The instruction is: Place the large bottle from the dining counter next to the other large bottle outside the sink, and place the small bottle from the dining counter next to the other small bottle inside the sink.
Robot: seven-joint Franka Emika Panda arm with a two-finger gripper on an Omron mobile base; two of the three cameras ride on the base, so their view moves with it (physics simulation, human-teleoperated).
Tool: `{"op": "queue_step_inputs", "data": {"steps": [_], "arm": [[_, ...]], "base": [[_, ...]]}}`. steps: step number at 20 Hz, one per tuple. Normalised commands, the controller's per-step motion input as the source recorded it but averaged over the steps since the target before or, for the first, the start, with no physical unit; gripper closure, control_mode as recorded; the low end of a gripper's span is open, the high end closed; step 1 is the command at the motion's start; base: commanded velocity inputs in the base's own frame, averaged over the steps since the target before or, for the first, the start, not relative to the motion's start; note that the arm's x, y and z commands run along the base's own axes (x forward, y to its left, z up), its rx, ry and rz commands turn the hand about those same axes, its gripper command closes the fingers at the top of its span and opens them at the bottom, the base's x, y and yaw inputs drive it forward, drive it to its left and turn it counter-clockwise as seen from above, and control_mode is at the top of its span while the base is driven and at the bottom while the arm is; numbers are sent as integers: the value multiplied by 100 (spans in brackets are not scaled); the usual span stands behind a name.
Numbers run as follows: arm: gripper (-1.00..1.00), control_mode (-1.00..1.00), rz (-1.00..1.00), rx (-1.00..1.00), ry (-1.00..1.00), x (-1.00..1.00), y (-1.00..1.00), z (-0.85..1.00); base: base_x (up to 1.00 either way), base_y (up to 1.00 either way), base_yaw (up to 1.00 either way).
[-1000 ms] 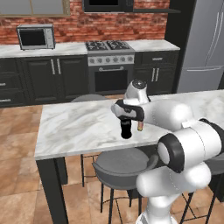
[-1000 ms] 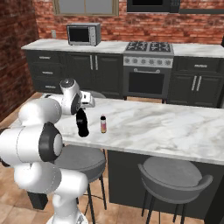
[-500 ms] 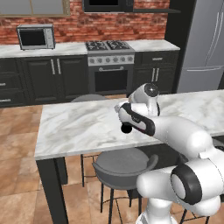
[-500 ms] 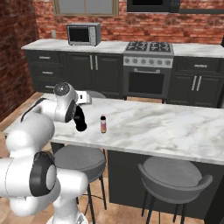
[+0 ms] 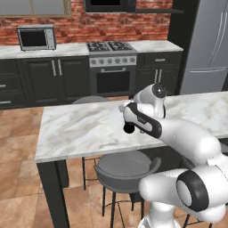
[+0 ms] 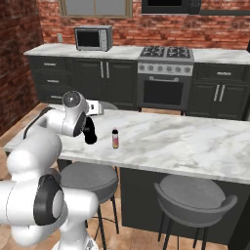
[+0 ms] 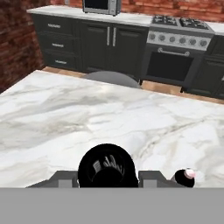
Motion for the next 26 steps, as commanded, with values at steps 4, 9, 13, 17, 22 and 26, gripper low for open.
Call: {"op": "queue_step_inputs", "data": {"steps": [4,9,13,17,22,26], "arm": [[100,-100,0,0,0,-25,-1,0],[100,-100,0,0,0,-36,-1,0],[100,-100,0,0,0,-12,-11,-3],[100,-100,3,0,1,7,-18,-26],[100,-100,4,0,4,24,-15,-39],[100,-100,2,0,0,7,-6,-5]], "base": [[0,0,0],[0,0,0],[0,0,0],[0,0,0],[0,0,0],[0,0,0]]}}
